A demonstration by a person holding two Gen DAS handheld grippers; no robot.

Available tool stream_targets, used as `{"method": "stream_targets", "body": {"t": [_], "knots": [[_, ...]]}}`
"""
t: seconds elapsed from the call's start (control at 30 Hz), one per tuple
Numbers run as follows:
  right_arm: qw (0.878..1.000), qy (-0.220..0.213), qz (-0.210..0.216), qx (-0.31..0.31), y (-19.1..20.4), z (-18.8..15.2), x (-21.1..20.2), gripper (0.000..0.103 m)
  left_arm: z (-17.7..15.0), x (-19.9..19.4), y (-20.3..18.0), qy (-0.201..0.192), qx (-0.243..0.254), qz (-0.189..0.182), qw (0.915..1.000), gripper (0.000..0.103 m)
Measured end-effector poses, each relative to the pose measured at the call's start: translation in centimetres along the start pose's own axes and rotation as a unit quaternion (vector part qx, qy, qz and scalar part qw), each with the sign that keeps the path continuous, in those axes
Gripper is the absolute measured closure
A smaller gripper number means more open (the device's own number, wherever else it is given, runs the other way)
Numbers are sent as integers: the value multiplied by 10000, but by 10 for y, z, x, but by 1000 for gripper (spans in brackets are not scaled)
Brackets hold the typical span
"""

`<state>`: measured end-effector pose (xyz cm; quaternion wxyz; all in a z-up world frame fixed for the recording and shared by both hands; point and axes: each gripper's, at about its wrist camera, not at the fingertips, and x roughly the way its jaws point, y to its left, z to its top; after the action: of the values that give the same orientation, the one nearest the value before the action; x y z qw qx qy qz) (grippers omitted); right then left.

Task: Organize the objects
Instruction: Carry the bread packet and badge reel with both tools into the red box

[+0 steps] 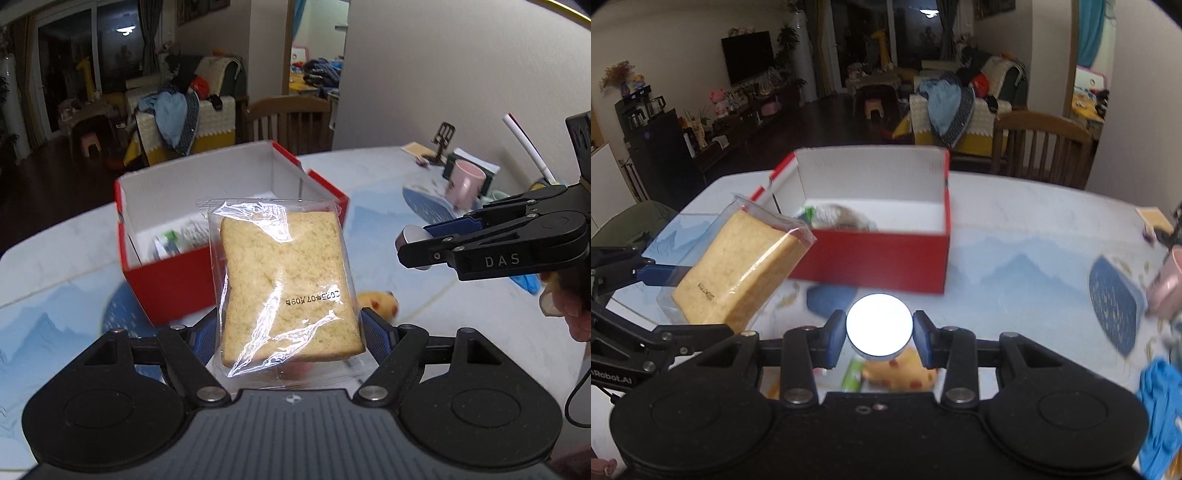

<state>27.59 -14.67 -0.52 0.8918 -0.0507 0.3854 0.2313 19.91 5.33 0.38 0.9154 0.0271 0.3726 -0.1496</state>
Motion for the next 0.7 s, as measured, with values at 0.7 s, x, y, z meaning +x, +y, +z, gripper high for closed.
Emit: {"method": "stream_targets", "body": {"t": [0.7], "knots": [[9998,25,-120,-186,-1,88,69,65,83,43,100,63,-366,703,9968,25]]}}
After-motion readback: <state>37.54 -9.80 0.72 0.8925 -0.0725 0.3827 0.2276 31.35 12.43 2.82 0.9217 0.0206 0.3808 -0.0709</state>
